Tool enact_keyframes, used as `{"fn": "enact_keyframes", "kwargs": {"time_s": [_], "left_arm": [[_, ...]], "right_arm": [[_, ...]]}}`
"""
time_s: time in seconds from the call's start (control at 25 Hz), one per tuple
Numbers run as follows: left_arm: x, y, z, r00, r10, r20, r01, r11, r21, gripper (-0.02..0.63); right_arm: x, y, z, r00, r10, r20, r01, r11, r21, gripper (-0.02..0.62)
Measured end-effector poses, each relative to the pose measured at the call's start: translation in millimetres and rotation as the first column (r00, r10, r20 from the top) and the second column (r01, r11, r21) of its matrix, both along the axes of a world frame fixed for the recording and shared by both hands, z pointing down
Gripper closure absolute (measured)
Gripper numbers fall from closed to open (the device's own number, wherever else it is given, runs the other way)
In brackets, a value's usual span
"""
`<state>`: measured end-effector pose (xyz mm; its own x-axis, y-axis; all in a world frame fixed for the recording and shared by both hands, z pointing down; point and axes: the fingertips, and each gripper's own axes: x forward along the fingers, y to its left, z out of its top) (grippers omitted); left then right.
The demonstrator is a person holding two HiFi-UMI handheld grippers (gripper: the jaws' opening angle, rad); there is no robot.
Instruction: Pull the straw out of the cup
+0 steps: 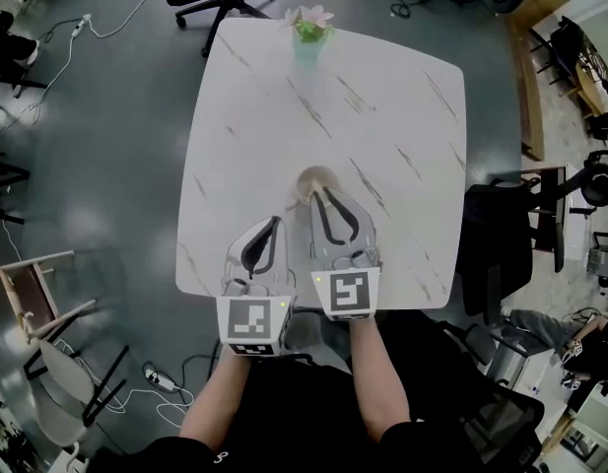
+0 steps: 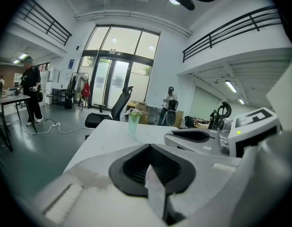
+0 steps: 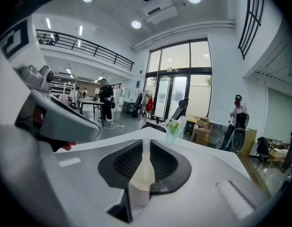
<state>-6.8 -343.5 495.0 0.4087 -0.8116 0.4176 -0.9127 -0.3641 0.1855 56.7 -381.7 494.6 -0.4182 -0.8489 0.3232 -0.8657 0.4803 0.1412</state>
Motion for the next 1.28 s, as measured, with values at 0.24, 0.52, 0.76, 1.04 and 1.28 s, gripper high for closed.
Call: {"fn": "enact_keyframes", "kwargs": {"time_s": [0.24, 0.52, 0.76, 1.04, 1.28], "left_arm": [[5.3, 14.7, -25.8, 1.0, 0.011, 0.01, -0.012, 0.998, 0.057, 0.604], [5.8, 40.8, -61.6, 1.0, -0.005, 0.012, 0.003, 0.992, 0.124, 0.604], [8.3, 62.8, -93.0, 1.0, -0.014, 0.003, 0.013, 0.977, 0.214, 0.604], [9.6, 95.1, -130.5, 0.999, -0.023, 0.035, 0.011, 0.951, 0.309, 0.604], [9.6, 125.3, -137.3, 0.995, -0.022, 0.093, -0.014, 0.932, 0.362, 0.604]], "right_arm": [[6.3, 17.5, -35.2, 0.997, 0.017, 0.077, -0.022, 0.998, 0.059, 0.545], [12.5, 53.2, -82.3, 0.977, 0.021, 0.213, -0.041, 0.995, 0.087, 0.545], [17.9, 81.0, -122.0, 0.953, -0.023, 0.302, -0.028, 0.986, 0.165, 0.545], [30.2, 126.0, -125.1, 0.934, -0.021, 0.356, -0.026, 0.992, 0.125, 0.546], [33.8, 159.5, -118.8, 0.926, -0.036, 0.377, 0.004, 0.996, 0.087, 0.548]]}}
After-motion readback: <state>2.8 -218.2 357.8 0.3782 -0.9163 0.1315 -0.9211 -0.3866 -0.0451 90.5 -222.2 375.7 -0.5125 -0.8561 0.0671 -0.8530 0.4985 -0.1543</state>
